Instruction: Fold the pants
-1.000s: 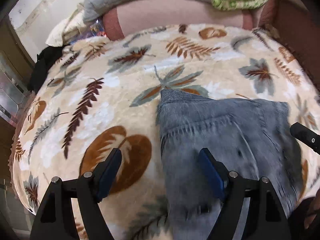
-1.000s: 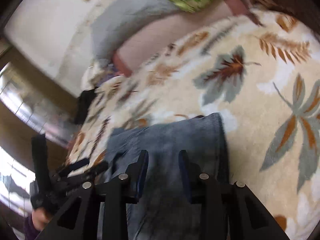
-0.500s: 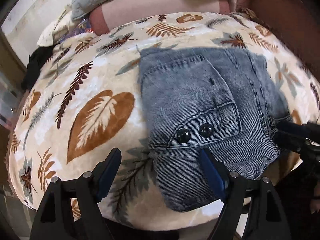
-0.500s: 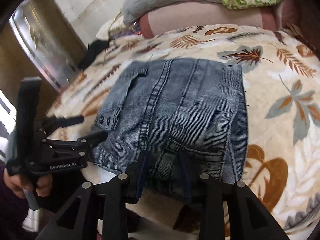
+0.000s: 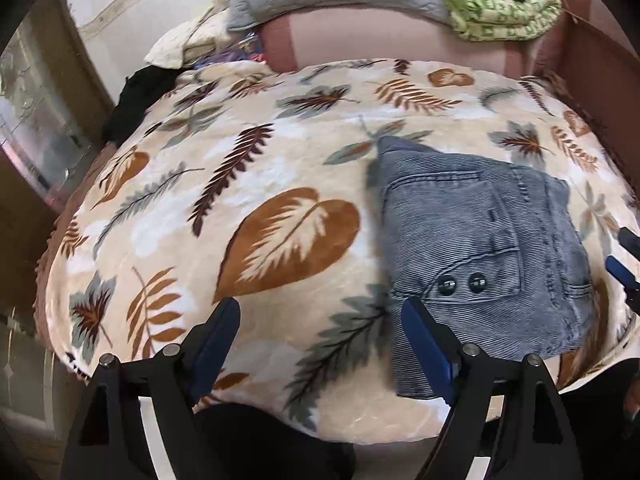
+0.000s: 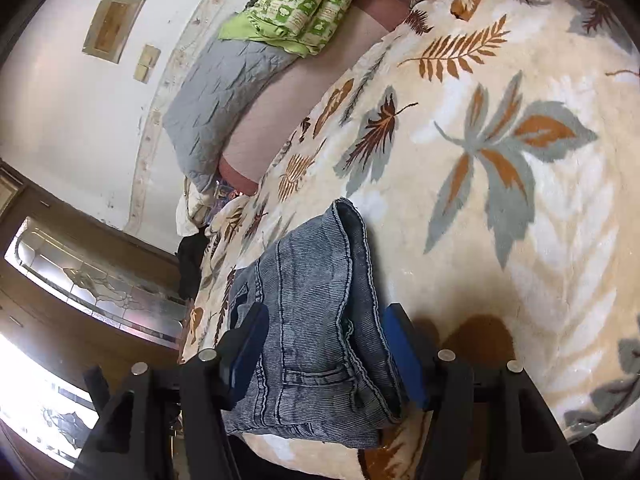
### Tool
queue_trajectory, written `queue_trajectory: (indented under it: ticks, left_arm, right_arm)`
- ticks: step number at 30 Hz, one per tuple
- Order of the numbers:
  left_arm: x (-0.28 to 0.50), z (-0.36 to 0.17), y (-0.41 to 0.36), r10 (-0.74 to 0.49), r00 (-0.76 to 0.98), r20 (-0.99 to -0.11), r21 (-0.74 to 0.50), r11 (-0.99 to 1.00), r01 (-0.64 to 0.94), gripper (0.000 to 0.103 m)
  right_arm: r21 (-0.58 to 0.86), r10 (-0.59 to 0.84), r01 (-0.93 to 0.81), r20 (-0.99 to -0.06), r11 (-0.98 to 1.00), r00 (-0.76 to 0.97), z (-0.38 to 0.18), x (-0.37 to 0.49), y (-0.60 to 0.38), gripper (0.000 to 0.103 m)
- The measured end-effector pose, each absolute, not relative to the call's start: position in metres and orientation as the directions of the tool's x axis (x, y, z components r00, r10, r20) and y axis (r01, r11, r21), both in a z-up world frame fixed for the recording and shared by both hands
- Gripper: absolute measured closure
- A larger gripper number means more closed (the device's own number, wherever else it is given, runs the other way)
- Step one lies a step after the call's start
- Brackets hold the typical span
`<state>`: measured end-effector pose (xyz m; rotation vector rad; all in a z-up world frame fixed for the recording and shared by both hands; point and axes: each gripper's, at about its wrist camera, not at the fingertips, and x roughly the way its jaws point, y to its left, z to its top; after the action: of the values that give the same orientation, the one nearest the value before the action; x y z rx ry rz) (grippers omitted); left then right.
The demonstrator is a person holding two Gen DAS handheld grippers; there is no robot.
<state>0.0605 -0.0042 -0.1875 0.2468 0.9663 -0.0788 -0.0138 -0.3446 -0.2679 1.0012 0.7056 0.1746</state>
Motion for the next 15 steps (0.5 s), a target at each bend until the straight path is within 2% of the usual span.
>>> queue_trajectory:
  ticks: [6,15]
  left_arm:
    - [0.06,-0.192,-0.003,0.081,0.571,-0.817,0.205,0.966,0.156,0.02]
    - [0.057,-0.195,-0.006,0.071,0.566,-0.821,0.197,0.967,0.163,0.02]
  right_arm:
    - [0.802,0.453,0.155,-0.471,0.576,0.756,-0.267,-0.012,-0.336,0.039]
    - [0.788,0.463,0.142,-0.486,0.599,0.741,-0.268,-0.008,-0.327,0.039]
